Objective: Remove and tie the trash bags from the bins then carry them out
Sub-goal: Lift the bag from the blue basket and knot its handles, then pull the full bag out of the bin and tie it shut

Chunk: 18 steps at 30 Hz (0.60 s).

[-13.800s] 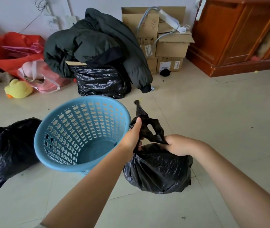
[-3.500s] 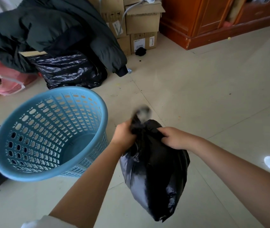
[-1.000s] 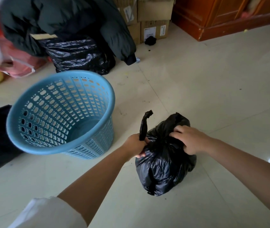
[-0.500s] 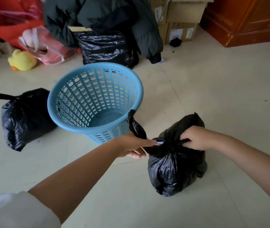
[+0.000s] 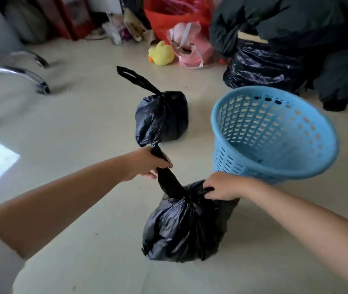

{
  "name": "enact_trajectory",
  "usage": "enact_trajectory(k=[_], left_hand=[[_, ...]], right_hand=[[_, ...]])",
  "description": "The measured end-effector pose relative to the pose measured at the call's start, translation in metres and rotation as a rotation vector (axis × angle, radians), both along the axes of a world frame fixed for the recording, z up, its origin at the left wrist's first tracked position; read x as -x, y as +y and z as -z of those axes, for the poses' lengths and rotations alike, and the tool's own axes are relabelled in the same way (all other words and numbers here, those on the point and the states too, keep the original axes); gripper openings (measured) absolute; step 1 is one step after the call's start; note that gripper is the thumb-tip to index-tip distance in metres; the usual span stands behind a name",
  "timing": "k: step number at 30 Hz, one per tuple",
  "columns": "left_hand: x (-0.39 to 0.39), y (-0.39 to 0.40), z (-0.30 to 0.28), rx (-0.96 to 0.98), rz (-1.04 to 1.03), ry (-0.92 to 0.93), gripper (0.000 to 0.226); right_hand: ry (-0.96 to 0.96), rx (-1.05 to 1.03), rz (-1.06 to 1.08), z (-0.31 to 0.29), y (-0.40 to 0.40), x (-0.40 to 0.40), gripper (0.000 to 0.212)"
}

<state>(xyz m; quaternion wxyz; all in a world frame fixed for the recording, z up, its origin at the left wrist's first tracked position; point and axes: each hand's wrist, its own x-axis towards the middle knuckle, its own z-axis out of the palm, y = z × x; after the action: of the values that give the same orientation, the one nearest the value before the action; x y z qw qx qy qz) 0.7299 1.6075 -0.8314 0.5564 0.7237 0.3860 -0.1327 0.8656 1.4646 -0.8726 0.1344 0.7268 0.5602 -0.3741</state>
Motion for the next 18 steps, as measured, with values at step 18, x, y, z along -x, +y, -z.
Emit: enact_trajectory(k=[18], left_hand=[[0.051,0.198,-0.021,-0.59,-0.537,-0.184,0.019]], right_hand=[[-0.308,-0.648,0.254,-0.035,0.318,-0.028,0.033]])
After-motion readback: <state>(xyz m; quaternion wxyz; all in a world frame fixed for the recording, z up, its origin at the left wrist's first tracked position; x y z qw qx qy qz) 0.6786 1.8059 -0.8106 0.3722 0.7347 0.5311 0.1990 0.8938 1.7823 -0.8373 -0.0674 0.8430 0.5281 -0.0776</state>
